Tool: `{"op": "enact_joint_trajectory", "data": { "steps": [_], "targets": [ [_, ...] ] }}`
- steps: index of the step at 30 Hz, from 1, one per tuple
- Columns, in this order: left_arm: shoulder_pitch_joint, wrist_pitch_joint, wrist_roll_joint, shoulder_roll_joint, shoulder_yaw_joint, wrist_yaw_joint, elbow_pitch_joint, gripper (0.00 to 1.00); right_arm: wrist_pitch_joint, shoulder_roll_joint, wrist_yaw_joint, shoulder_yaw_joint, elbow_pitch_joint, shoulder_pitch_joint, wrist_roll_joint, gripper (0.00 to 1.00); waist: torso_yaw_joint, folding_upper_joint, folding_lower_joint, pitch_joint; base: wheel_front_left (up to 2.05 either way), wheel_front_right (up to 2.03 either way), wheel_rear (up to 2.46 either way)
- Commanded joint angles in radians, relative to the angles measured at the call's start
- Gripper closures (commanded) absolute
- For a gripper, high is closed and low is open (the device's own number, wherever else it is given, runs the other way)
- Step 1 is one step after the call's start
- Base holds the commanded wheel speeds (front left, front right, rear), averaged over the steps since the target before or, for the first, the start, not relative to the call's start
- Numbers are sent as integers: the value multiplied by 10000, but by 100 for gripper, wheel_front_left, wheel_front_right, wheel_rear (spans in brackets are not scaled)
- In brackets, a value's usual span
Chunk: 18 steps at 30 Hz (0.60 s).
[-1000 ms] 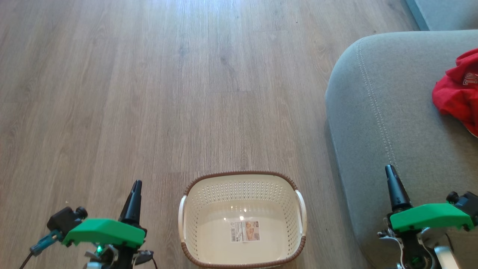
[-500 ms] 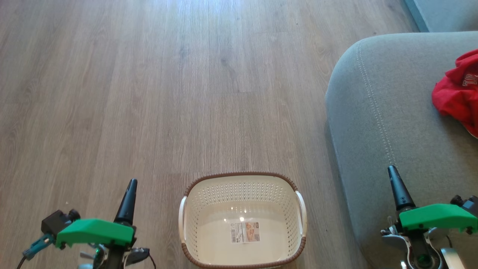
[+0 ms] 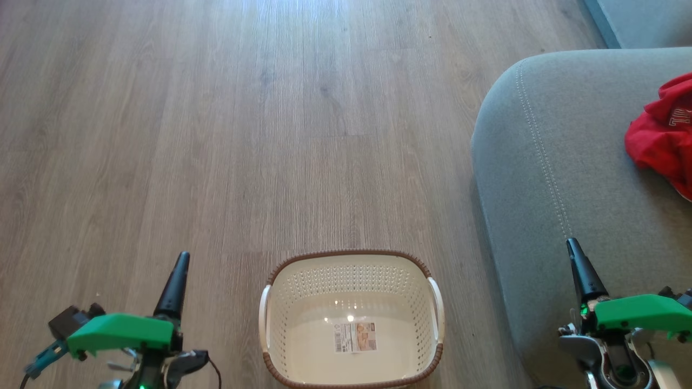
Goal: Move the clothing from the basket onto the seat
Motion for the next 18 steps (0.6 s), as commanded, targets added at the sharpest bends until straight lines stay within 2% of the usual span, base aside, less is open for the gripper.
{"op": "enact_joint_trajectory", "data": {
  "steps": [1,18],
  "targets": [
    [-518,80,-248,127,408,-112,-284,100,86,3,0,130,-287,-609,263,100,1,0,0,-4,0,0,0],
    [-604,535,-1846,118,831,-409,-208,100,535,55,0,-71,-271,-674,1898,100,12,0,-1,-54,0,0,0]
  ]
}}
